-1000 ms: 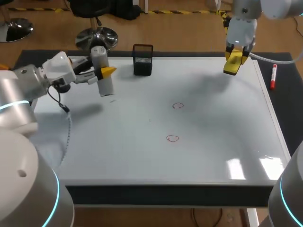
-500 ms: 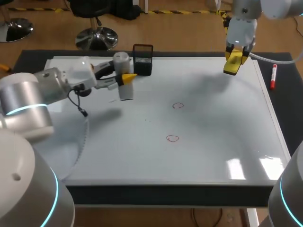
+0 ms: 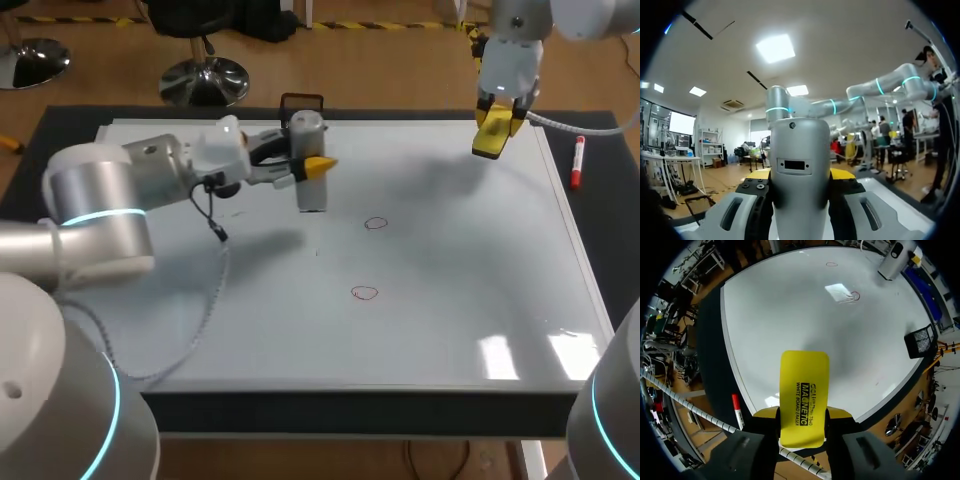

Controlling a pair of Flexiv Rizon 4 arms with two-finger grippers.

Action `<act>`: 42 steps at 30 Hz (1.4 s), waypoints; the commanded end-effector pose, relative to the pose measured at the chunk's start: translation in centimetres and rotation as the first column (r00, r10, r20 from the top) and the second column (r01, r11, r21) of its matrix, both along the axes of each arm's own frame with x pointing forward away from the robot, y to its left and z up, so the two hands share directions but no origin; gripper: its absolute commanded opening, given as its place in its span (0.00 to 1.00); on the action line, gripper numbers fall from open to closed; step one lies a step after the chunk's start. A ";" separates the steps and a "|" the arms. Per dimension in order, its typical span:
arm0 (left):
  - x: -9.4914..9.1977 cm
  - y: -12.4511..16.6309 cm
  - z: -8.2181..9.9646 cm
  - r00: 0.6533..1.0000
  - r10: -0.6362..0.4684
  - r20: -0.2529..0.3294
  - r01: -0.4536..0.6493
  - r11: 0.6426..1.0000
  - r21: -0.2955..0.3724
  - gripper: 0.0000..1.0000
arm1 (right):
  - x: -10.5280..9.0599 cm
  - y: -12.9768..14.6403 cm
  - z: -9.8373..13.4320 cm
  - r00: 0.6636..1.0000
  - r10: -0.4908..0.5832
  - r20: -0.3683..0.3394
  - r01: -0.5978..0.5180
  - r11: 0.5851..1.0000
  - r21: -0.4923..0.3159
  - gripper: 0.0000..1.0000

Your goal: Pick up the inspection probe, press it on each red-marked spot on the whiteboard one by one, put down the probe, pick up the eraser, and wipe off all the red marks.

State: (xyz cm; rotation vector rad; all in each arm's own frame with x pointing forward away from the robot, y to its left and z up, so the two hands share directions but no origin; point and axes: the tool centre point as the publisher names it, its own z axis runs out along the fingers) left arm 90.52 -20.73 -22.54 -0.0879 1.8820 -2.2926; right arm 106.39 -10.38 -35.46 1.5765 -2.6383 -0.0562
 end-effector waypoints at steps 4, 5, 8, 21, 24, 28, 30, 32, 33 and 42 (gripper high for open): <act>0.7 -4.1 -0.8 0.997 -0.073 -0.003 0.073 0.997 0.001 0.00 | 0.1 0.0 0.1 1.000 0.002 -0.002 -0.002 1.000 -0.004 0.00; 0.6 -4.7 -0.8 0.996 -0.084 -0.002 0.084 0.996 0.007 0.00 | 0.1 0.0 0.1 1.000 0.002 -0.002 -0.002 1.000 -0.004 0.00; 0.5 -6.0 -1.0 0.994 -0.109 -0.002 0.109 0.994 0.007 0.00 | 0.1 0.0 0.1 1.000 0.002 -0.002 -0.002 1.000 -0.004 0.00; 0.3 -10.0 -2.3 0.982 -0.187 -0.005 0.187 0.982 -0.013 0.00 | 0.1 0.0 0.1 1.000 0.002 -0.002 -0.002 1.000 -0.004 0.00; 0.5 -10.6 -2.8 0.981 -0.192 -0.008 0.192 0.981 -0.027 0.00 | 0.1 0.0 0.1 1.000 0.002 -0.002 -0.002 1.000 -0.004 0.00; 0.7 -10.9 -3.6 0.982 -0.191 -0.004 0.191 0.980 -0.049 0.00 | 0.1 0.0 0.1 1.000 0.002 -0.002 -0.002 1.000 -0.004 0.00; 0.8 -11.1 -3.9 0.982 -0.190 -0.006 0.190 0.981 -0.050 0.00 | 0.1 0.0 0.1 1.000 0.002 -0.002 -0.002 1.000 -0.004 0.00; 0.9 -11.3 -4.2 0.982 -0.190 -0.007 0.190 0.980 -0.052 0.00 | 0.1 0.0 0.1 1.000 0.002 -0.002 -0.002 1.000 -0.004 0.00; 1.0 -11.4 -4.3 0.982 -0.191 -0.008 0.190 0.980 -0.054 0.00 | 0.1 0.0 0.1 1.000 0.002 -0.002 -0.002 1.000 -0.004 0.00; 1.3 -11.3 -5.0 0.983 -0.182 -0.017 0.181 0.982 -0.056 0.00 | 0.1 0.0 0.1 1.000 0.002 -0.002 -0.002 1.000 -0.004 0.00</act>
